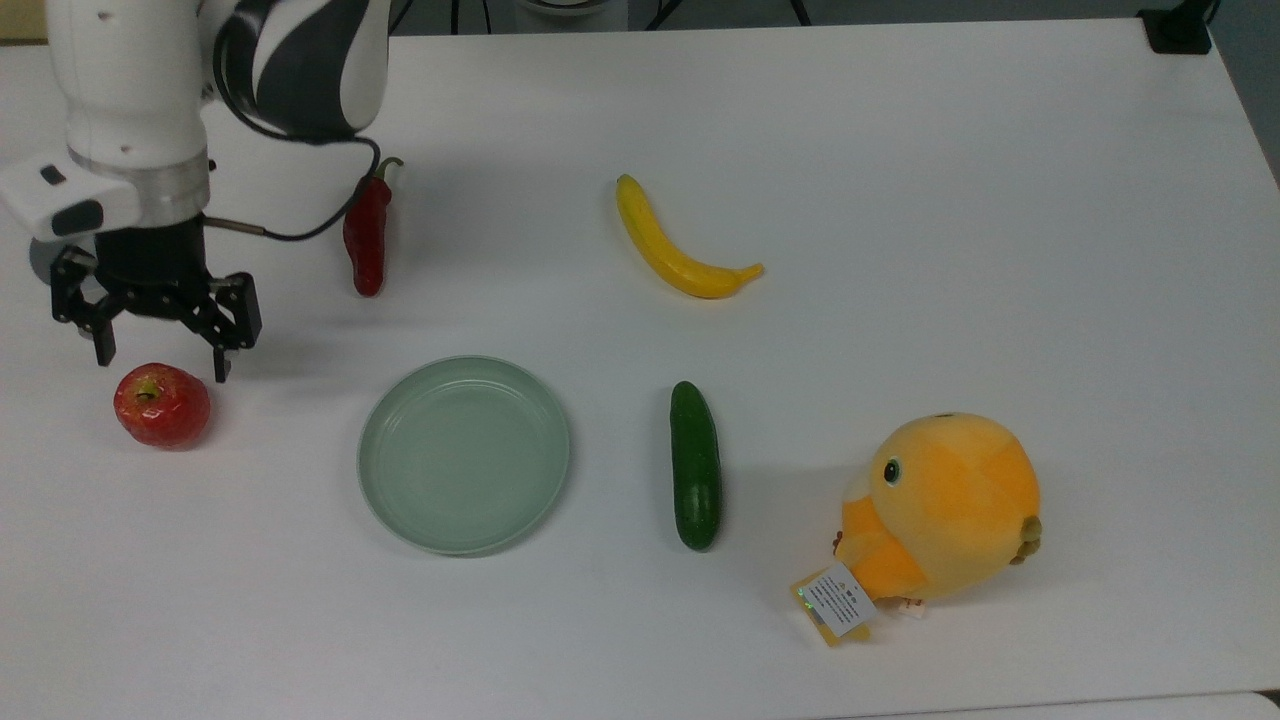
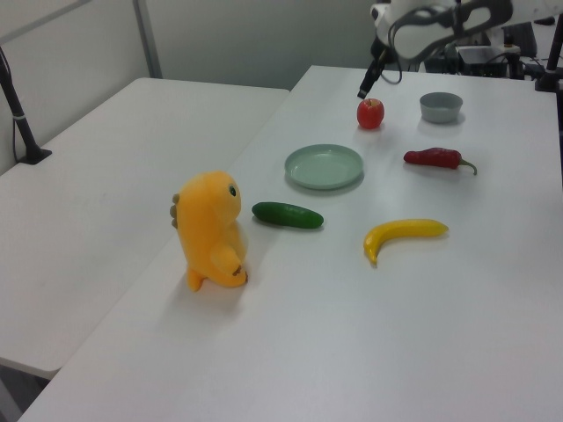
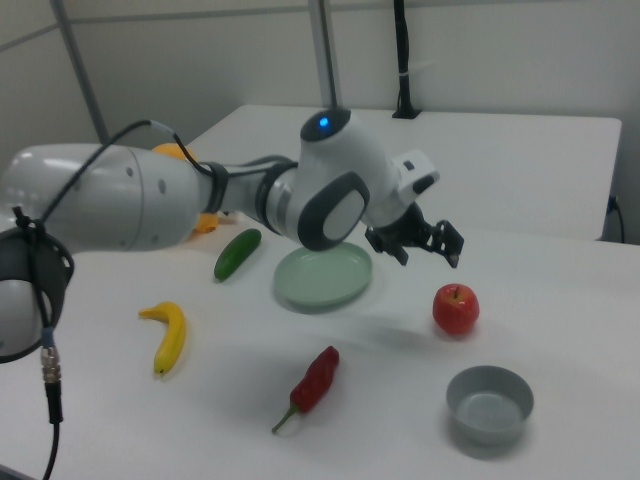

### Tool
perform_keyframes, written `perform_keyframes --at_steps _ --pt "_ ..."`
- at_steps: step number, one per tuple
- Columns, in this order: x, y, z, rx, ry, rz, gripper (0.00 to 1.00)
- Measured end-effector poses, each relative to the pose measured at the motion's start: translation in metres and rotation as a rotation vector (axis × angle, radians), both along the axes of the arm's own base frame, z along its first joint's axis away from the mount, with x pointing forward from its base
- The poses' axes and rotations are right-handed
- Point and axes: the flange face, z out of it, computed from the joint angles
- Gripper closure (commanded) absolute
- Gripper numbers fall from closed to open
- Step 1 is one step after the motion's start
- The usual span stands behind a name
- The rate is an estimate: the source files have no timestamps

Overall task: Put the red apple in the bowl
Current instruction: 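Move the open gripper over the red apple and lower it, then close the gripper around the red apple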

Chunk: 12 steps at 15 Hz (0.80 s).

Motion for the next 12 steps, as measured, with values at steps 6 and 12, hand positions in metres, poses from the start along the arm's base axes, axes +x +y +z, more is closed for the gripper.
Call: perform_keyframes --at_steps 6,12 --pt "0.005 -0.011 -0.045 -0.035 -0.002 0.005 0.00" --pt "0.003 -0.029 -0.066 -0.098 -0.004 0.007 0.00"
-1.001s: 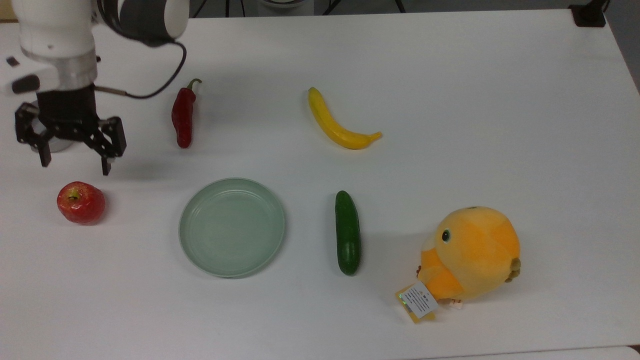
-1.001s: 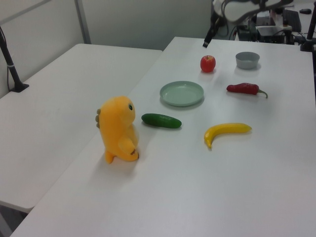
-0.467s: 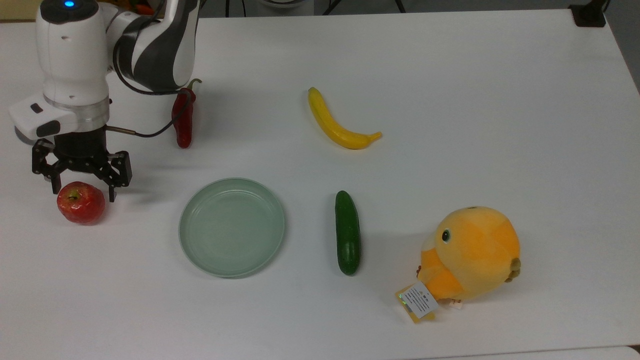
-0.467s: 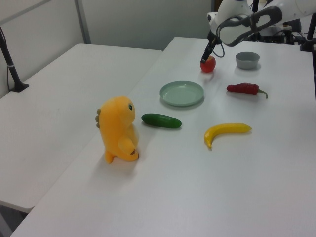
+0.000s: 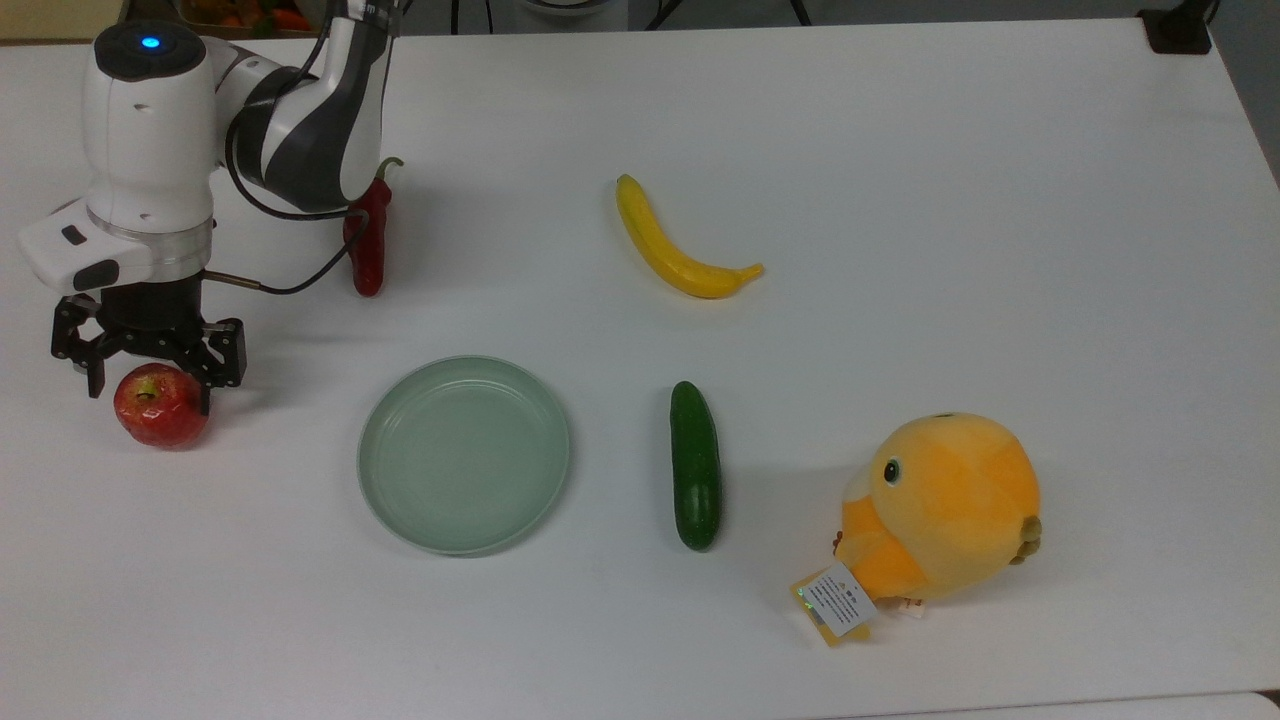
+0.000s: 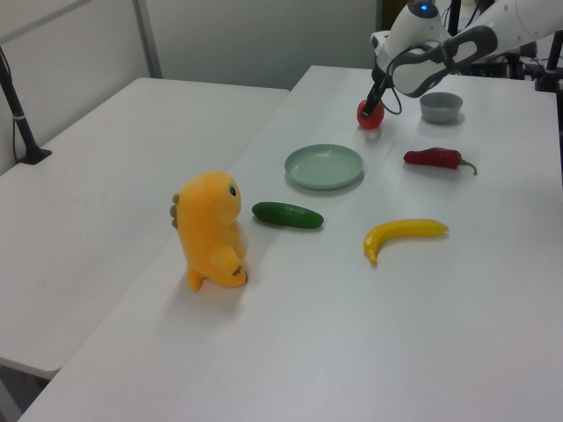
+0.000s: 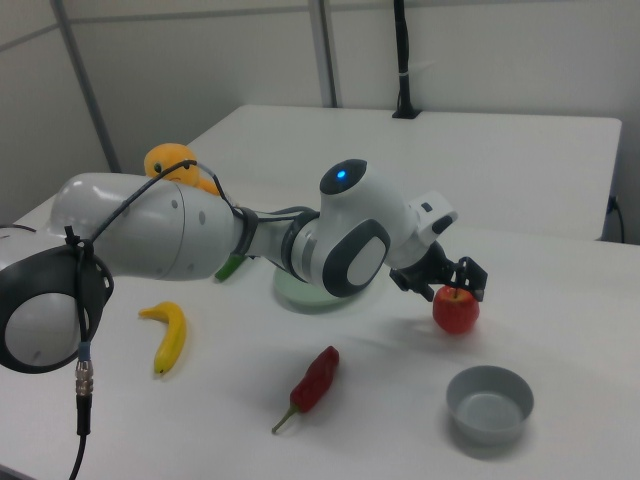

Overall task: Put the red apple in the bowl
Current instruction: 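Close the gripper around the red apple, then lift the red apple and carry it toward the grey bowl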

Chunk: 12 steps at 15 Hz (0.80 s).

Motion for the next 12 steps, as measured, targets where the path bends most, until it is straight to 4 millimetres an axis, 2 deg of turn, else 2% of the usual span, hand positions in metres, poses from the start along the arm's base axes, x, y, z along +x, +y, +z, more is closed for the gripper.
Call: perform_keyframes --at_steps 1,2,5,7,8,12 --pt "0.000 -0.001 -0.003 -0.009 0.005 0.004 0.01" --pt "0.000 -0.001 -0.007 -0.016 0.014 0.009 0.10" --pt "0.000 -0.001 -0.020 -0.023 0.035 0.016 0.56" --pt "0.000 0.000 -0.021 -0.025 0.033 0.019 0.76" --pt "0.000 0.000 -0.021 -0.025 0.033 0.019 0.83" --pt "0.002 0.001 -0.018 -0.027 0.027 0.021 0.85"
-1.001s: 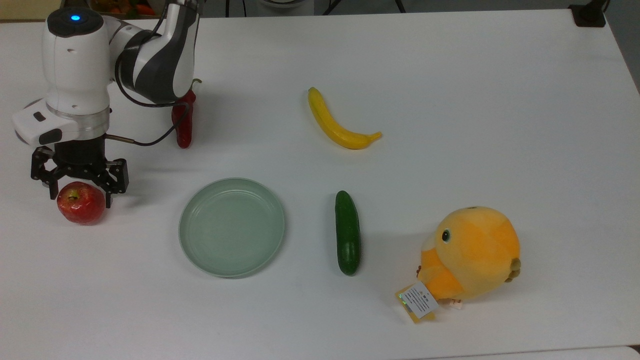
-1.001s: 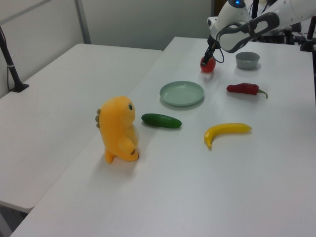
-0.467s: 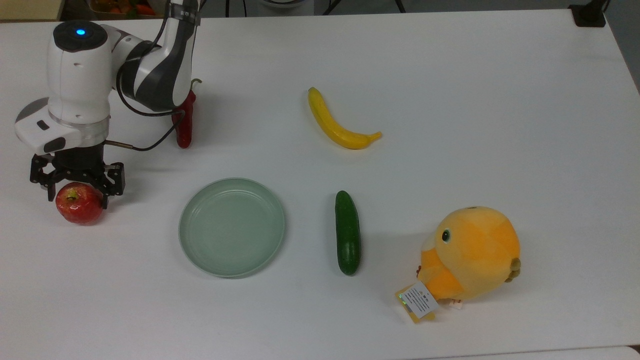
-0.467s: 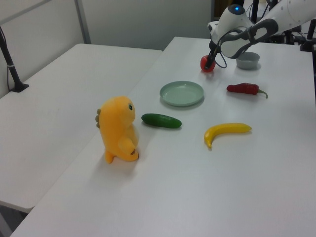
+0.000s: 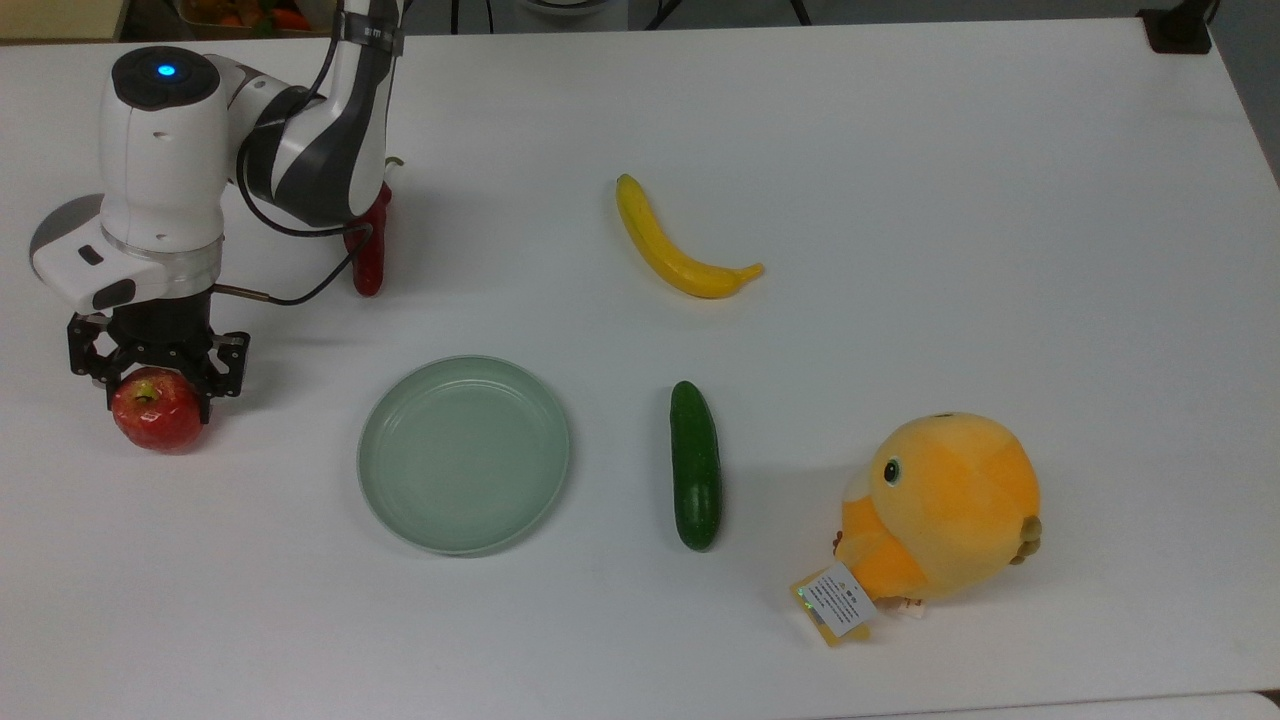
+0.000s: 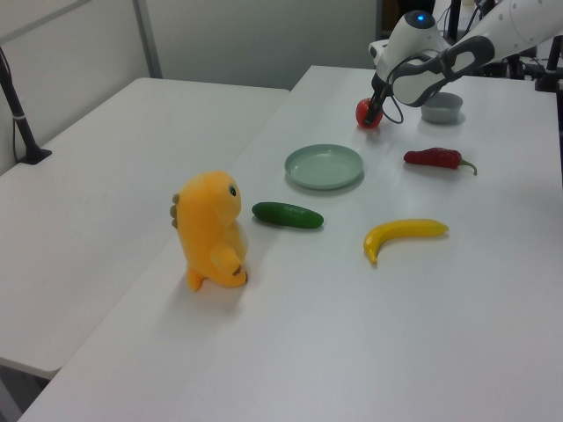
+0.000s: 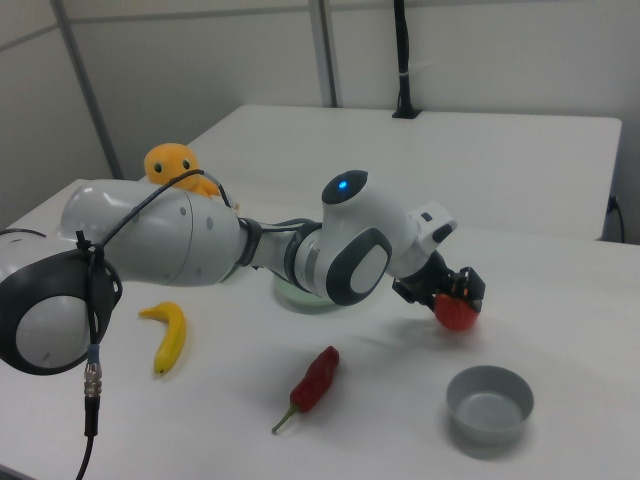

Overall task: Put the red apple in the bowl
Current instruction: 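Lift the red apple and carry it toward the grey bowl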

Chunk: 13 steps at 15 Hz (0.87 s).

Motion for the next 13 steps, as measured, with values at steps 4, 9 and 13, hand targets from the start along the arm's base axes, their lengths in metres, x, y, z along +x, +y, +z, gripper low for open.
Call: perform_keyframes --at_steps 4,9,13 --pt "0.001 0.000 0.034 0.001 -0.046 -0.013 0.84" --pt "-0.019 0.000 0.128 0.045 -0.011 -0.054 0.84" --pt "-0.054 0.004 0.197 0.105 0.079 -0.089 0.84"
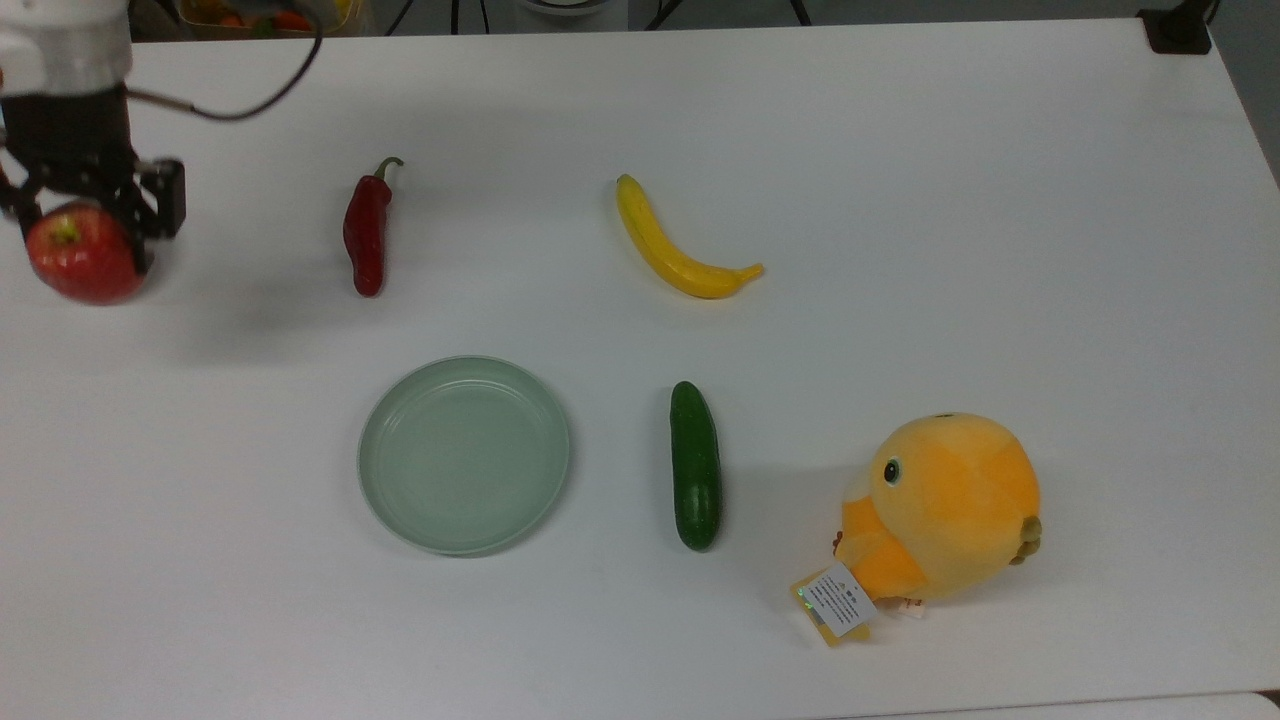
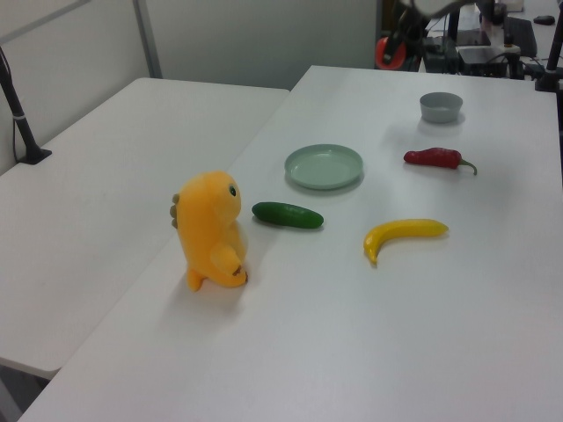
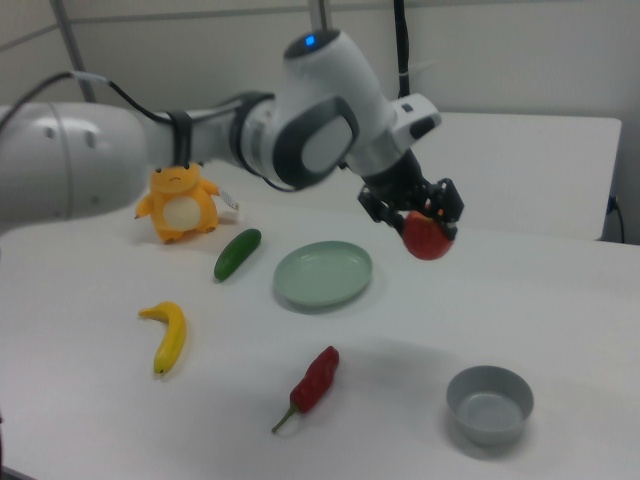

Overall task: Put the red apple in the bowl
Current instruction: 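Lift the red apple and carry it toward the grey bowl, then lower the red apple into the grey bowl and open the gripper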

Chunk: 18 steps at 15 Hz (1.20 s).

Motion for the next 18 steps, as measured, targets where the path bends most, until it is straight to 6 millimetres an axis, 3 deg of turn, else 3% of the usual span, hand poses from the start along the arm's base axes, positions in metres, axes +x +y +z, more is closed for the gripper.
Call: perform_keyframes --at_steps 4,8,13,18 --pt "-0.043 -0.003 0.040 0.064 0.119 -0.035 0.84" --pt "-0.094 -0.047 0.047 0.060 0.191 0.009 0.83" --pt "-0.133 -0.099 0.016 0.067 0.256 0.129 0.83" --pt "-0.129 -0.122 -0.046 -0.028 0.190 0.186 0.82"
